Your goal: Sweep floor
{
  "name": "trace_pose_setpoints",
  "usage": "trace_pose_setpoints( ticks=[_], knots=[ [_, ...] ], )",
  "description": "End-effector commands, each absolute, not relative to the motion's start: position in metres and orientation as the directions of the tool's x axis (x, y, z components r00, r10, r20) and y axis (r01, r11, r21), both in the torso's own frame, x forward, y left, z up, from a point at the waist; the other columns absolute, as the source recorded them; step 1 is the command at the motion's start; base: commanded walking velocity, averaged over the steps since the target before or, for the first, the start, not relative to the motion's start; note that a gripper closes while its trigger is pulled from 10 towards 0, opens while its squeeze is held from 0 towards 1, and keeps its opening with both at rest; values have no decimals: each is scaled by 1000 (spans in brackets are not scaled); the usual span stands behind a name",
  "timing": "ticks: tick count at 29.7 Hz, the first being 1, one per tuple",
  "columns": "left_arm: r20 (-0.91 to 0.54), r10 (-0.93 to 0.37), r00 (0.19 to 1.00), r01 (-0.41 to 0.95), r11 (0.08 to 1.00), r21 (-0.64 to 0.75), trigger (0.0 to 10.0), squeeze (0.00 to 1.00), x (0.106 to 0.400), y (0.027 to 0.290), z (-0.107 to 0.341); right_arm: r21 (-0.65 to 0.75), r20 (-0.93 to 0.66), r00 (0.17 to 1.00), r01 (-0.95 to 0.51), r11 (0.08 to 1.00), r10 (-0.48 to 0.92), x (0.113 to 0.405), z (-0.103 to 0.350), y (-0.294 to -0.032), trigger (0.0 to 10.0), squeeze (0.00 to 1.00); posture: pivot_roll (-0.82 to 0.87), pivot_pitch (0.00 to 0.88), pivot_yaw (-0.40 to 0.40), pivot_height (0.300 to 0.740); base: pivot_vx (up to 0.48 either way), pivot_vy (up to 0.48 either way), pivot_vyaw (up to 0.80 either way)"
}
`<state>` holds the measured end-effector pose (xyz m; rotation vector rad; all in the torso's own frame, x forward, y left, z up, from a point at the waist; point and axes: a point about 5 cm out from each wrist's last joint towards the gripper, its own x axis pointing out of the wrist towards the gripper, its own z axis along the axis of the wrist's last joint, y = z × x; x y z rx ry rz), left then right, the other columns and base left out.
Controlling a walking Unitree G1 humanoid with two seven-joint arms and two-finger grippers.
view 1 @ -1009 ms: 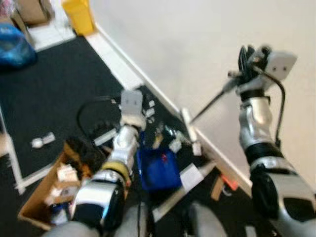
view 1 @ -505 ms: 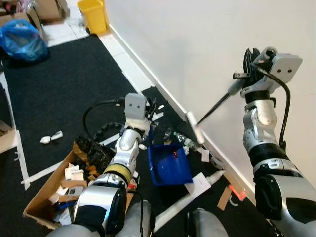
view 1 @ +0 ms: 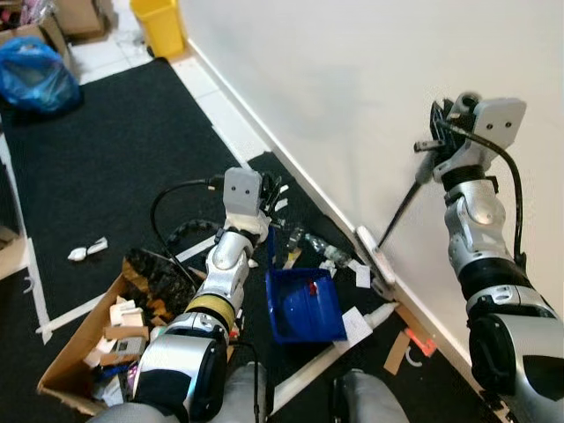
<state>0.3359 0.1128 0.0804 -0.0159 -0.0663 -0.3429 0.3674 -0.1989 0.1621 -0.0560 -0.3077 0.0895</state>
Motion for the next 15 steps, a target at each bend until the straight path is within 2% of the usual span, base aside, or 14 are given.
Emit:
trace_pose_setpoints(
  ticks=[1,7,15],
  knots=[
    [72,-340,938,342,940,-4,10000,0,333,113,79,-79,295,948,-98,992,117,367,161,-197,10000,0,106,79,-36,740,0,0,0],
    [69,-349,935,350,937,-1,10000,0,330,114,76,-87,195,964,-164,983,178,357,134,-188,10000,0,106,106,-37,740,0,0,0],
    [89,-361,928,360,933,24,10000,0,325,120,76,-120,173,974,-124,985,143,344,113,-187,10000,0,118,153,-29,740,0,0,0]
  ],
)
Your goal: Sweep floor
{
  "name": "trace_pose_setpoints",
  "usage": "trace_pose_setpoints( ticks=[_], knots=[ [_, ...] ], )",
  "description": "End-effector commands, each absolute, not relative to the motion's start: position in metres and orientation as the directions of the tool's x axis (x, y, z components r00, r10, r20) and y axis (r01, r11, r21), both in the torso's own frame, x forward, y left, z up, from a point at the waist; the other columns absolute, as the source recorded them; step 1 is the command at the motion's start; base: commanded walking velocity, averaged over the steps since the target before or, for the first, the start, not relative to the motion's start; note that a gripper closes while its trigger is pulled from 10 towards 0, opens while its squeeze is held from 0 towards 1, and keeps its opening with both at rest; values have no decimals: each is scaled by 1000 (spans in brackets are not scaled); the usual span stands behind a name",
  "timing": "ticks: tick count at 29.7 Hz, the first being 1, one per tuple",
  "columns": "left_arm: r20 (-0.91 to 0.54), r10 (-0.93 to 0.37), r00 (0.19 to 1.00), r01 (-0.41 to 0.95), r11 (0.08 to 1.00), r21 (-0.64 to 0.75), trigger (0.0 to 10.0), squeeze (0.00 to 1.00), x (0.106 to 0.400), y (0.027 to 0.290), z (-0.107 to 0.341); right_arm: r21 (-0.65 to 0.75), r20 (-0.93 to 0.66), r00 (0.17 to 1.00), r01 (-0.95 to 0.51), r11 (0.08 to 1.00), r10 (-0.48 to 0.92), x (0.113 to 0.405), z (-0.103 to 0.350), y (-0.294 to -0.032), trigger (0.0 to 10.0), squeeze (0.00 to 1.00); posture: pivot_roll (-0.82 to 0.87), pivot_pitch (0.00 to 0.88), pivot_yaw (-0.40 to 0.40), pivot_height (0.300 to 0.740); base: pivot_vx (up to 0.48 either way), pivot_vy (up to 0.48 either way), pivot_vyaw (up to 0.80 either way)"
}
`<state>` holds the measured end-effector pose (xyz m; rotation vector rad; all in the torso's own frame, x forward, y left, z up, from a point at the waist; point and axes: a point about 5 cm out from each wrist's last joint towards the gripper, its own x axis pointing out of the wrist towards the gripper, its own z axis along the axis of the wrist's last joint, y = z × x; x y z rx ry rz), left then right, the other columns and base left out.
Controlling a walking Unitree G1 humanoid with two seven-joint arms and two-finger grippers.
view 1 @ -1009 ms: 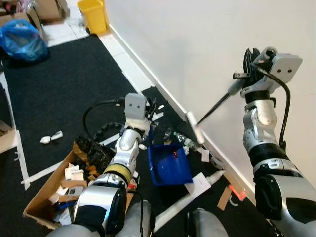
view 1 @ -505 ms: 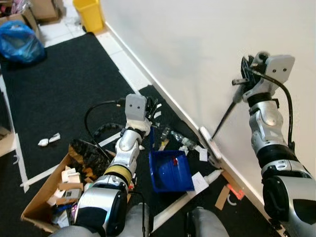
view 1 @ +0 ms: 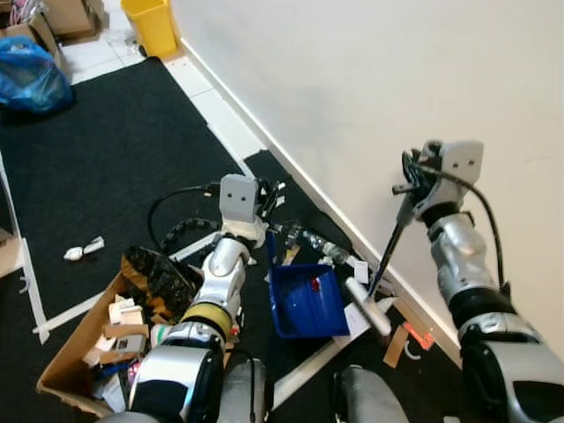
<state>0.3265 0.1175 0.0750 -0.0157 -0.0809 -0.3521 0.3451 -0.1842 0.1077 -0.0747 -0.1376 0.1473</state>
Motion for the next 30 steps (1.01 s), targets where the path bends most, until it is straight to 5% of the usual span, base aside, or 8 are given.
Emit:
trace_pose_setpoints(
  ticks=[1,19,30],
  knots=[
    [96,-363,927,362,932,28,10000,0,325,121,77,-131,178,974,-117,984,139,343,112,-187,10000,0,123,167,-28,740,0,0,0],
    [241,-413,878,407,910,76,10000,0,328,139,120,-172,223,966,-90,981,128,340,115,-186,10000,0,159,198,-42,740,0,0,0],
    [157,-571,806,537,816,213,10000,0,318,151,122,-181,234,968,-46,982,88,338,112,-187,10000,0,159,186,-43,740,0,0,0]
  ],
)
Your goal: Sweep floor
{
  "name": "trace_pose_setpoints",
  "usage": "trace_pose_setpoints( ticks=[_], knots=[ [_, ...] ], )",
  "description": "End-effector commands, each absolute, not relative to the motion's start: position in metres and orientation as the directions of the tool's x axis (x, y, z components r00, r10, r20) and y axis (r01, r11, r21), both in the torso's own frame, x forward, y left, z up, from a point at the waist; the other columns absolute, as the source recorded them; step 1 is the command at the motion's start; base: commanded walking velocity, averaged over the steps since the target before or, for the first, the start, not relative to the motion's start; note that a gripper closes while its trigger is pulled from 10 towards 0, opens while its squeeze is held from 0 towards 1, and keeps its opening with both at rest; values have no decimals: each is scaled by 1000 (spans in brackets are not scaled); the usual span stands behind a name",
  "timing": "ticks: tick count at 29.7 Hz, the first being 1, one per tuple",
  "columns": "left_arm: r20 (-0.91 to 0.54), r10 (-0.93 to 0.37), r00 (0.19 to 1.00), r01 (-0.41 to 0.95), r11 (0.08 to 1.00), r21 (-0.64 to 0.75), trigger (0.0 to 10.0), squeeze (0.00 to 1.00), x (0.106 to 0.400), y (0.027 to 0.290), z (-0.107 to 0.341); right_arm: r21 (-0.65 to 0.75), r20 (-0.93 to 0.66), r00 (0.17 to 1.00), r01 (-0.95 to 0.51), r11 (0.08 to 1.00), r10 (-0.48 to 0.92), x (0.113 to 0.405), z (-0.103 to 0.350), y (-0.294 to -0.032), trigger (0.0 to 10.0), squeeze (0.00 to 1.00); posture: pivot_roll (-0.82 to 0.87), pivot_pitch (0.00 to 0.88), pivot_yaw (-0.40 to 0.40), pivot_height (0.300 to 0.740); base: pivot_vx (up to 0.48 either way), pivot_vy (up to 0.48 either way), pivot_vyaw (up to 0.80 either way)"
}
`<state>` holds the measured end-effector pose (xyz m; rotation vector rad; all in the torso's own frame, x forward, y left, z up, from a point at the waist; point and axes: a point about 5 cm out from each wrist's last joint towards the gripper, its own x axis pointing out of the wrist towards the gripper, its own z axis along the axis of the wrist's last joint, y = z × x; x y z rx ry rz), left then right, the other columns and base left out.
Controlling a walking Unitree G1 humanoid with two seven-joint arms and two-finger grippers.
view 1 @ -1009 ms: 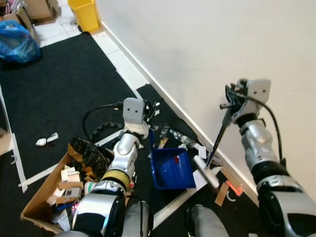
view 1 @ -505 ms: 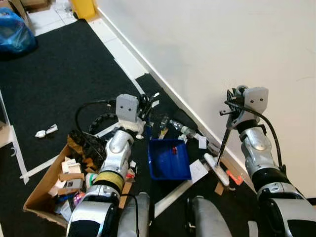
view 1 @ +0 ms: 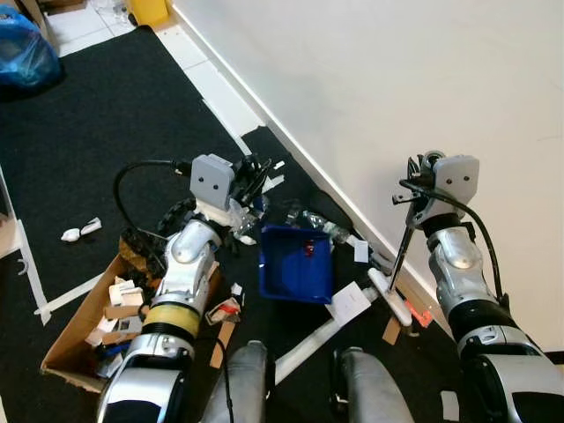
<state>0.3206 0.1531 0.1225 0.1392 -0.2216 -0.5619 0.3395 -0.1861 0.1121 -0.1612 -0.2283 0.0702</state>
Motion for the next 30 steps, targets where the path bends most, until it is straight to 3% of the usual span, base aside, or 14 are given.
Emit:
trace_pose_setpoints(
  ticks=[1,10,30],
  knots=[
    [129,-601,789,563,791,241,10000,0,315,152,121,-184,235,968,-42,982,85,338,113,-188,10000,0,159,183,-42,740,0,0,0],
    [67,-644,762,601,742,297,10000,0,311,155,121,-183,239,968,-28,983,72,338,114,-189,10000,0,155,193,-44,740,0,0,0],
    [93,-645,759,613,755,234,10000,0,307,117,112,-169,186,981,-19,985,51,333,100,-177,10000,0,120,261,-52,740,0,0,0]
  ],
)
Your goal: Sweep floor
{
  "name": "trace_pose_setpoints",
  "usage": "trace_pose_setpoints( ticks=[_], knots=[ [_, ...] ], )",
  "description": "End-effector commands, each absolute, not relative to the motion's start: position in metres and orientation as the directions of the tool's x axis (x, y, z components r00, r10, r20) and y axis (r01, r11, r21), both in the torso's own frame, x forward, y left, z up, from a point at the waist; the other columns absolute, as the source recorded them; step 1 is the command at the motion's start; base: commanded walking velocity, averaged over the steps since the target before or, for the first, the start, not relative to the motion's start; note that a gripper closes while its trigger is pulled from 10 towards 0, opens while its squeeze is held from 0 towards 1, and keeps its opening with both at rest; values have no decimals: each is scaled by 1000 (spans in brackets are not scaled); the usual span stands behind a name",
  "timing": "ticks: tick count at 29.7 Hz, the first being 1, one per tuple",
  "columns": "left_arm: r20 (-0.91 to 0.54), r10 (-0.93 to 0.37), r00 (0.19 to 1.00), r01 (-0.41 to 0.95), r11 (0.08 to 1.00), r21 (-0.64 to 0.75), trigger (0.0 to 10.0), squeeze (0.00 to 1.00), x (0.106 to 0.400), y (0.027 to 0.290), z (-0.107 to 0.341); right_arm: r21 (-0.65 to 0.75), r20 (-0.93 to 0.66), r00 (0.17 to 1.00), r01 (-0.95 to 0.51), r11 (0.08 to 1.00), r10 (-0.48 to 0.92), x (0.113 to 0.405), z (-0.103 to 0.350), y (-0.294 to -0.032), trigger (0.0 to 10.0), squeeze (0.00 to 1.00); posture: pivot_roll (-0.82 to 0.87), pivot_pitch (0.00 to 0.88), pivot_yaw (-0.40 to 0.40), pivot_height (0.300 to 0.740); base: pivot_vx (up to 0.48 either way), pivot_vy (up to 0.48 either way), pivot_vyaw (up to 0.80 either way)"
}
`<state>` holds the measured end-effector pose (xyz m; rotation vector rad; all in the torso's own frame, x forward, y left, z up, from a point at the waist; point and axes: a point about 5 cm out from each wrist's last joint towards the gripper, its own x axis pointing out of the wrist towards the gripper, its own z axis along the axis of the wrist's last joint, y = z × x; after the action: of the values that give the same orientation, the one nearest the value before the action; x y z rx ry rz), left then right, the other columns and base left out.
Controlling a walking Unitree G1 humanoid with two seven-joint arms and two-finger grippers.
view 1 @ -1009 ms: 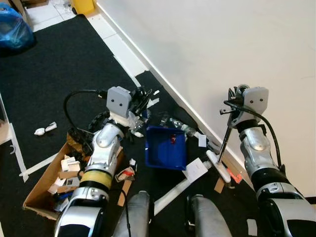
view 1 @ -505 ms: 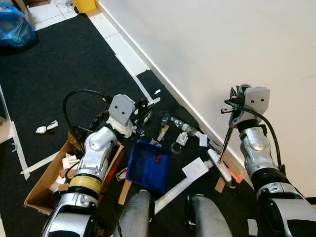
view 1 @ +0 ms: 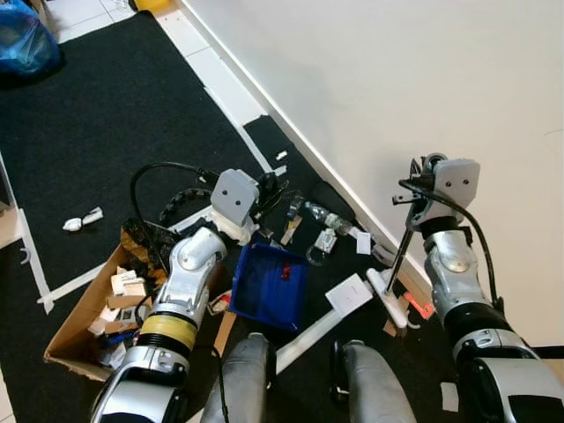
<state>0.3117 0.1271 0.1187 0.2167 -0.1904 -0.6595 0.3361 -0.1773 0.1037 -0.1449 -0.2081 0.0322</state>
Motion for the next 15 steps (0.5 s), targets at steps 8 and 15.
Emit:
trace_pose_setpoints(
  ticks=[8,15],
  knots=[
    [115,-630,768,600,771,216,10000,0,307,115,114,-159,159,986,-16,987,41,332,92,-169,10000,0,124,279,-50,740,0,0,0],
    [141,-618,774,593,784,182,10000,0,307,110,117,-136,169,986,14,991,9,333,92,-170,10000,0,130,299,-42,740,0,0,0]
  ],
)
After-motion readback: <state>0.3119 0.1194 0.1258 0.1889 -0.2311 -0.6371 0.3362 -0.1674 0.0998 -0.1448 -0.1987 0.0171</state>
